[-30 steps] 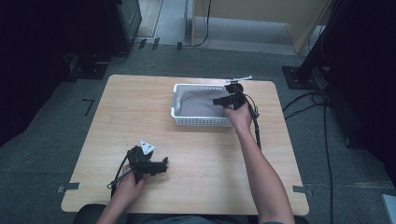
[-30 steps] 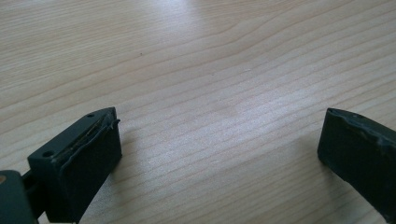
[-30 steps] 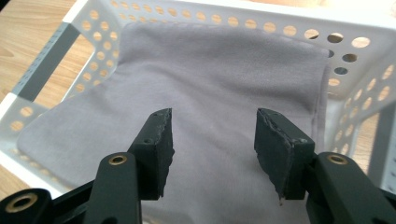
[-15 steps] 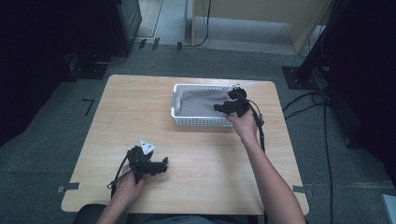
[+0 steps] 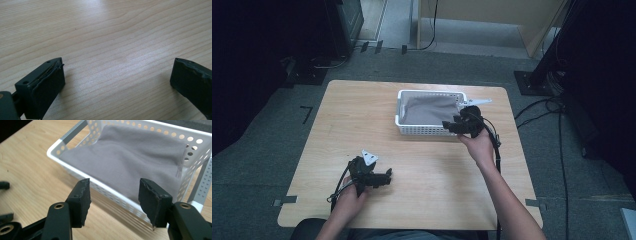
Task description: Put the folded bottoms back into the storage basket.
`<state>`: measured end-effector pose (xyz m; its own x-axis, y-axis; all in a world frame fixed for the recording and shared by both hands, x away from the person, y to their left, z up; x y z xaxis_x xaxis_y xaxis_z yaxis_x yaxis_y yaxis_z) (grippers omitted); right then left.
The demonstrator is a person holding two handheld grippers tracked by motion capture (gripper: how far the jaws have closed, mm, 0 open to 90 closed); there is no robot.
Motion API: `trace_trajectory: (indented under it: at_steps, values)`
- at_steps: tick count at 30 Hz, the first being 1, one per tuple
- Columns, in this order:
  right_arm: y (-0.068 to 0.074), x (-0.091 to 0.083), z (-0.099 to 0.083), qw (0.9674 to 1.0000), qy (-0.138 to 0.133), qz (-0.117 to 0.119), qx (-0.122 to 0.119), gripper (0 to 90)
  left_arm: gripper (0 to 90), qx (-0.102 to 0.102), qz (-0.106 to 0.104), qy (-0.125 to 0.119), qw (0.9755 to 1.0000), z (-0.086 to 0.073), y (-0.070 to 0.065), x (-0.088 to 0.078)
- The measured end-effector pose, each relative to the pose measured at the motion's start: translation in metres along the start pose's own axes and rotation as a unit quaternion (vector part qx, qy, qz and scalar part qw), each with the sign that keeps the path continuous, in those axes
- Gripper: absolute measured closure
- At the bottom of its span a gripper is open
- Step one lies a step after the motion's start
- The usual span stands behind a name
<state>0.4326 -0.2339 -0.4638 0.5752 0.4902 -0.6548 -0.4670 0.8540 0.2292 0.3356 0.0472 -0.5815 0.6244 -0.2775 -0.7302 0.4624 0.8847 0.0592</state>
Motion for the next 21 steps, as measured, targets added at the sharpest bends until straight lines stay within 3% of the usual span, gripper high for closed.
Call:
trace_trajectory:
  at_steps: [12, 21]
  values:
    - [0.011, -0.017, -0.031, 0.9997, -0.013, 0.015, -0.01, 42.8, 0.0, 0.0, 0.0, -0.001, 1.0, 0.0, 0.0, 0.0]
    - [0.008, -0.02, -0.064, 0.9997, -0.006, 0.025, 0.005, 42.8, 0.0, 0.0, 0.0, -0.001, 1.0, 0.0, 0.0, 0.0]
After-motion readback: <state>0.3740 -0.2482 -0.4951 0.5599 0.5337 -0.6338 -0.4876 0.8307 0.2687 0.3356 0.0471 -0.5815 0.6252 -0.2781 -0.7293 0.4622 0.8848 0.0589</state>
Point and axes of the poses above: each handheld gripper's, and its own axes: x roughly forward along the jaws, z roughly out of its top, y roughly to its left, the point moved 8 cm from there along x, roughly forward along the jaws, and after that the axes turned 4 degrees about x, right-handed, at the moved point
